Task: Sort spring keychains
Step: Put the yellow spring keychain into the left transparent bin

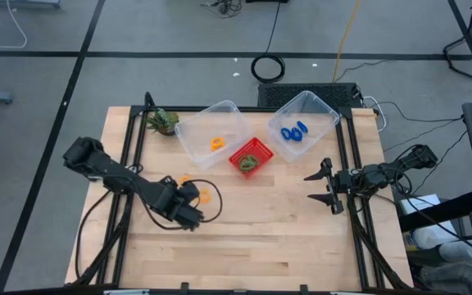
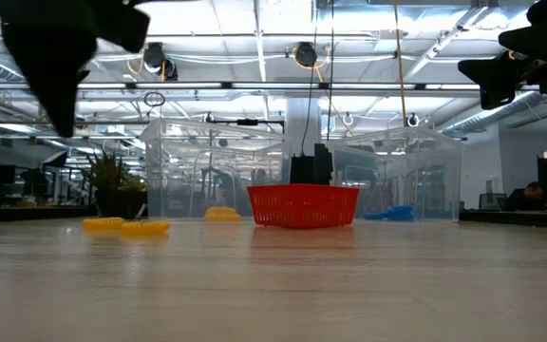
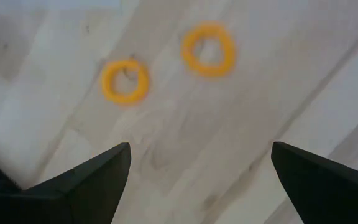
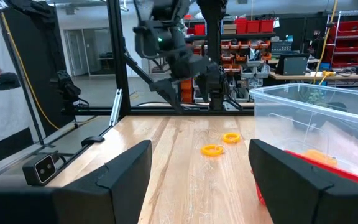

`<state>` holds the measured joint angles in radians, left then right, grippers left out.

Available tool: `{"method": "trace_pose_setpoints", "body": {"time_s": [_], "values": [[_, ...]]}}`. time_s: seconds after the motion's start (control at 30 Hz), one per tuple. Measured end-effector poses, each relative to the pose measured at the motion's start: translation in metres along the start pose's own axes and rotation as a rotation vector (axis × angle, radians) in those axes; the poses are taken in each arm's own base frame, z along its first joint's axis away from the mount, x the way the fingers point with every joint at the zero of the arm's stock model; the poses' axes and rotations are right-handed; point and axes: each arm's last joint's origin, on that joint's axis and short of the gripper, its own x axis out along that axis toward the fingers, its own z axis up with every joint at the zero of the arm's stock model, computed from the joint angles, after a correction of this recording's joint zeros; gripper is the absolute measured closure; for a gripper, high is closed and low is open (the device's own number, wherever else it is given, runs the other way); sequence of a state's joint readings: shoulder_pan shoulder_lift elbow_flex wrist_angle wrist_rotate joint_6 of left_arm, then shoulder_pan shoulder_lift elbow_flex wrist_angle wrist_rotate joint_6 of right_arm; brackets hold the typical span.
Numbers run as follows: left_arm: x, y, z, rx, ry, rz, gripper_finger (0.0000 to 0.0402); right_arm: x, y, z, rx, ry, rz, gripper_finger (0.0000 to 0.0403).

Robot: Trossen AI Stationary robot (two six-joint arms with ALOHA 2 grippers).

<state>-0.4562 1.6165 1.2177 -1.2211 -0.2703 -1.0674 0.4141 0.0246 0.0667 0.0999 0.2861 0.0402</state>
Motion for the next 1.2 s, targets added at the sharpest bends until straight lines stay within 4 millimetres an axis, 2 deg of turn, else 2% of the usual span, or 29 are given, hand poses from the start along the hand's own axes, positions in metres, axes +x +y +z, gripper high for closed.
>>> {"method": "trace_pose_setpoints", "body": {"time_s": [0.17,0.43,0.67,0.97,1.2], "values": [[0.01,0.02,-0.007,0.164,0.081,-0.048,0.0005,0.0,0.0,0.0,0.0,0.0,0.0,0.0147],[0.034,0.038,-0.013,0.399,0.112,-0.133,0.0005,0.0,0.0,0.0,0.0,0.0,0.0,0.0147],[0.055,0.049,-0.006,0.555,0.083,-0.156,0.0005,0.0,0.0,0.0,0.0,0.0,0.0,0.0147],[0.079,0.063,0.01,0.638,0.025,-0.201,0.0005,0.0,0.0,0.0,0.0,0.0,0.0,0.0147],[0.099,0.073,0.012,0.632,0.006,-0.25,0.0005,0.0,0.0,0.0,0.0,0.0,0.0,0.0147]]}}
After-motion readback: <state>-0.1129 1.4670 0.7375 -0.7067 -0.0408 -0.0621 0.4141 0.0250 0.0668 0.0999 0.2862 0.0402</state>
